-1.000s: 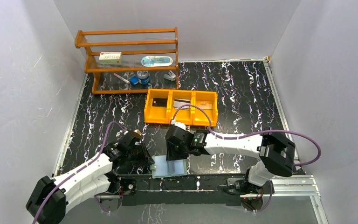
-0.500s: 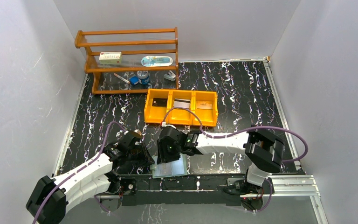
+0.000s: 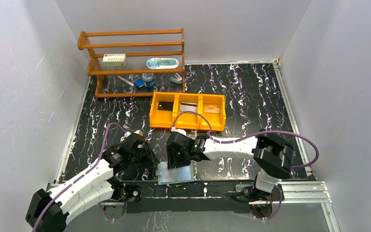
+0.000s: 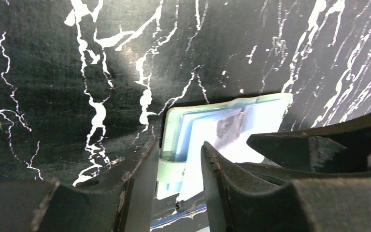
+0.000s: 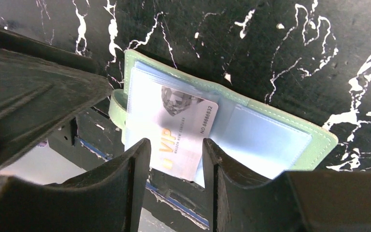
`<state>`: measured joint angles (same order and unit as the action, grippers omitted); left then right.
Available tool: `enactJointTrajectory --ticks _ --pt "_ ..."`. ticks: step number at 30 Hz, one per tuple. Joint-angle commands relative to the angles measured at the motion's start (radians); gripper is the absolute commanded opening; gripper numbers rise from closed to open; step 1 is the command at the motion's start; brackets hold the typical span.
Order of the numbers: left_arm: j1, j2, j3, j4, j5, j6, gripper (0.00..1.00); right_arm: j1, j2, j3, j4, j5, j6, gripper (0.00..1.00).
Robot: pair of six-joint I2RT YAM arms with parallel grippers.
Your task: Take the credit cards out of the card holder
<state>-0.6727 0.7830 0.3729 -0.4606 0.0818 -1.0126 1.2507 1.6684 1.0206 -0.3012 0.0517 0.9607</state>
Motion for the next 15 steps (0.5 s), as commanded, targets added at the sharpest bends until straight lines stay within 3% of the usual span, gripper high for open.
enactJointTrajectory --ticks 1,10,15 --pt "-0.005 -0.015 0.071 -0.028 0.000 0.043 0.36 -0.006 -0.076 -0.061 0.061 0.021 0.028 0.52" --pt "-0.004 0.041 0.079 0.145 0.286 0.155 0.30 -0.106 -0.103 -0.293 0.476 -0.244 0.105 0.47" --pt "-0.007 0.094 0.060 0.167 0.341 0.164 0.28 -0.139 -0.081 -0.364 0.584 -0.297 0.155 0.45"
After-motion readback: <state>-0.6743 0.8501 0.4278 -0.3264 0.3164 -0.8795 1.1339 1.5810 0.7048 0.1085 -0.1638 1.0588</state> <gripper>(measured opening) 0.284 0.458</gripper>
